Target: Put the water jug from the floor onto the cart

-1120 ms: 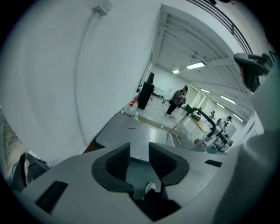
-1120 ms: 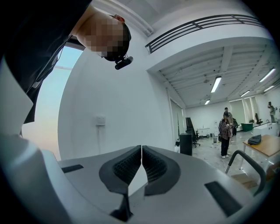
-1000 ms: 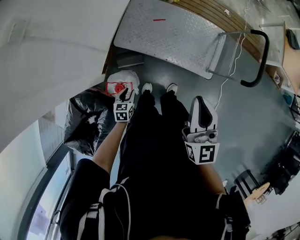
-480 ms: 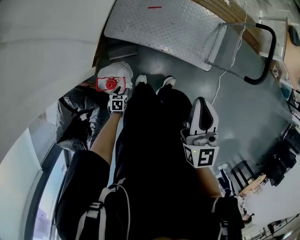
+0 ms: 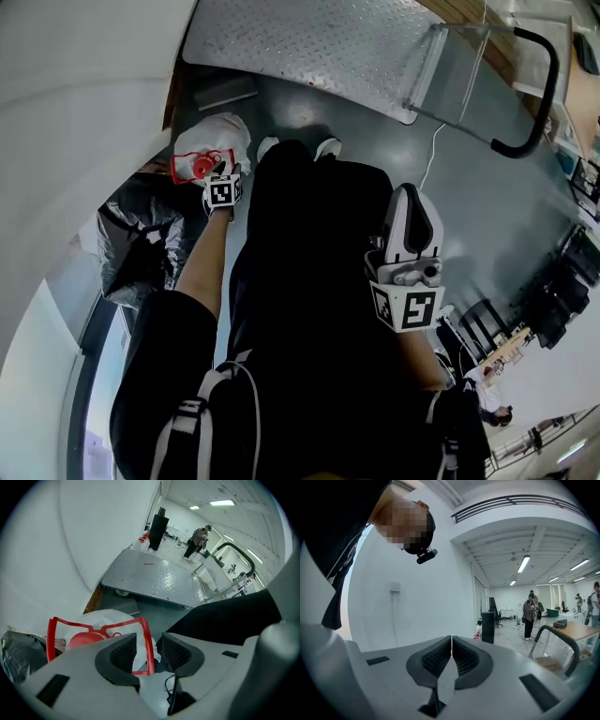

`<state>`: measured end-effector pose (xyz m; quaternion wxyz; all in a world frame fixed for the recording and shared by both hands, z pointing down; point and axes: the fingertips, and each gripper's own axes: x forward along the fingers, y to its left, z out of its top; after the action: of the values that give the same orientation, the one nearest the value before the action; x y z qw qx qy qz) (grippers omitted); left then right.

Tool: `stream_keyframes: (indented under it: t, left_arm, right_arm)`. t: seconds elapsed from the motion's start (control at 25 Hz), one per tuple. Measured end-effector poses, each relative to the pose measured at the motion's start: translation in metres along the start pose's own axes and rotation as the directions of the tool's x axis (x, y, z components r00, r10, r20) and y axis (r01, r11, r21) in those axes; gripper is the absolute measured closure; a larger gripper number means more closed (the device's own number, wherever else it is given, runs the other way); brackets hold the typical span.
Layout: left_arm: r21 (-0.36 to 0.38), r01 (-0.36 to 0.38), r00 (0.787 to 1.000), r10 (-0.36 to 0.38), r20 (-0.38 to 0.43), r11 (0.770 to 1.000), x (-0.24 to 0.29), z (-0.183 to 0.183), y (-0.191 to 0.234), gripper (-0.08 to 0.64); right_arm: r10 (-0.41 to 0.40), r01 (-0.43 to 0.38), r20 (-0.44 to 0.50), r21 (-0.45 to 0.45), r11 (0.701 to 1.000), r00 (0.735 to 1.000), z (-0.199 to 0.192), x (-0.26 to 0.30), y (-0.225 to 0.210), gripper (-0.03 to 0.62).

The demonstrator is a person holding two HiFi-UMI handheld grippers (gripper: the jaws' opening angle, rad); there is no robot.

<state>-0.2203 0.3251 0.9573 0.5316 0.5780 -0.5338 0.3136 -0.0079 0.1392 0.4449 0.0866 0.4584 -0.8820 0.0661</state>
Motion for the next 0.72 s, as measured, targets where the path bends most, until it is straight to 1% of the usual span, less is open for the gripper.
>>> stream_keyframes:
  t: [0.12,0.24,0.4,0.44,0.52,0.6,0.72]
  left_arm:
    - [-0.036,0.003,0.999,-0.004,-0.032,0.999,0.019,-0.005,0.001,0.396]
    - [-0.045,-0.001,0.998,-0.002,-0.065,0.999,0.039,-0.007,0.004,0.396]
    - [-0.057,0.005,0.997,-0.009,-0.081,0.998,0.053,-0.009,0.007,0.396]
    - [-0.058,0.003,0.996,-0.008,-0.086,0.998,0.053,-0.009,0.008,0.408]
    - [-0.060,0.003,0.994,-0.010,-0.112,0.998,0.053,-0.011,0.009,0.469]
    - [-0.081,0.002,0.989,-0.014,-0.149,0.997,0.052,-0.012,0.007,0.522]
    - [-0.105,-0.015,0.984,-0.004,-0.177,0.994,0.044,-0.011,0.005,0.526]
  right_arm:
    - [0.007,-0.007,-0.009,0.002,1.000,1.000,-0.011,0.009,0.001,0.574]
    - [0.018,-0.018,-0.028,0.009,1.000,0.999,-0.026,0.019,0.002,0.574]
    - [0.015,-0.015,-0.057,0.007,1.000,0.998,-0.035,0.022,0.000,0.574]
    - [0.012,-0.012,-0.062,0.008,1.000,0.998,-0.035,0.023,-0.002,0.574]
    - [0.010,-0.009,-0.067,0.012,1.000,0.998,-0.034,0.024,-0.003,0.574]
    - [0.013,-0.012,-0.071,0.013,1.000,0.997,-0.031,0.025,-0.003,0.574]
    - [0.012,-0.010,-0.076,0.020,1.000,0.997,-0.024,0.025,-0.004,0.574]
